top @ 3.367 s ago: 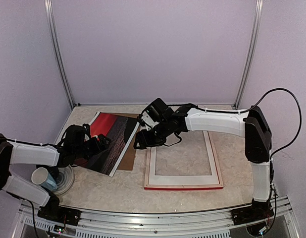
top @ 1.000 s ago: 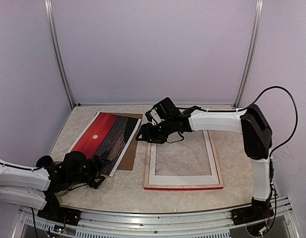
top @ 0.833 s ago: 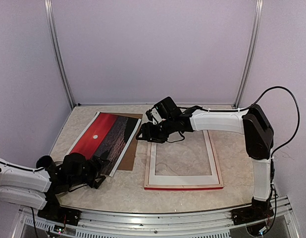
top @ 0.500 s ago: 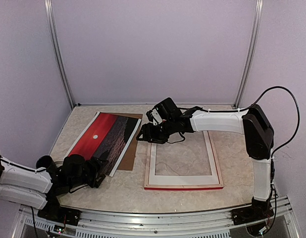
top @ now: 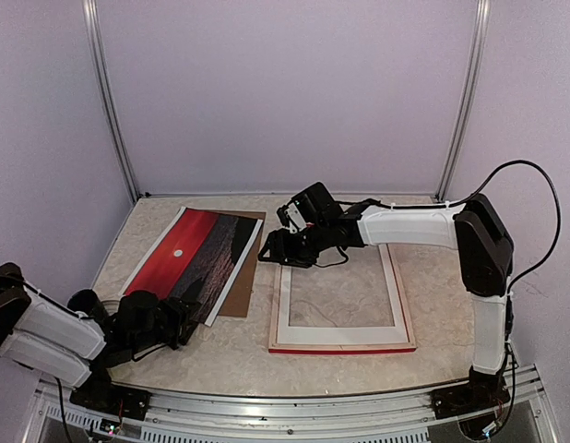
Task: Put the photo into the frame
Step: Pick up the photo from the backboard.
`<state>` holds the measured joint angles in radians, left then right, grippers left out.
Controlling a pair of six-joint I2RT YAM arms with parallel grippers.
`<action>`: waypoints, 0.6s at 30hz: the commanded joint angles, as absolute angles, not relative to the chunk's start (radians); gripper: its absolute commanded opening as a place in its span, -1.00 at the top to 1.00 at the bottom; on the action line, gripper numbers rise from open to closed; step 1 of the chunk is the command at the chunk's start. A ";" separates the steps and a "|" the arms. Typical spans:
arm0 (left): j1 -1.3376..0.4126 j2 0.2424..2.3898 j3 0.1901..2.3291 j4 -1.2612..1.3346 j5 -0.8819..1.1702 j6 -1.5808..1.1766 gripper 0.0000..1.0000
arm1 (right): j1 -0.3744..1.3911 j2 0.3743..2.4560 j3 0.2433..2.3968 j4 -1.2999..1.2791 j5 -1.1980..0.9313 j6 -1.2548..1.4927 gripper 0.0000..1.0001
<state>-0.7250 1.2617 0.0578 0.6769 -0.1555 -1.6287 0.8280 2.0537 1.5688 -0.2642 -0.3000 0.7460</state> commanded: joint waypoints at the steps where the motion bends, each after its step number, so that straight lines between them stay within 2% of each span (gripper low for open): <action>1: -0.715 1.327 0.010 0.747 -0.132 -1.632 -0.04 | 0.819 2.002 1.552 -0.249 -0.291 0.742 -0.32; 4: -0.715 1.357 0.005 0.810 -0.133 -1.634 0.14 | 0.820 2.002 1.546 -0.247 -0.291 0.742 -0.32; 8: -0.715 1.388 -0.027 0.868 -0.139 -1.632 0.50 | 0.819 1.998 1.543 -0.249 -0.289 0.740 -0.32; 18: -0.712 1.414 -0.014 0.896 -0.127 -1.608 0.96 | 0.819 1.988 1.543 -0.261 -0.278 0.733 -0.32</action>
<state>-0.7189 1.4029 0.0109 0.8673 -0.1345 -1.6257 0.8261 2.0289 1.5562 -0.2611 -0.2901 0.7448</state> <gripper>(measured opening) 0.046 0.661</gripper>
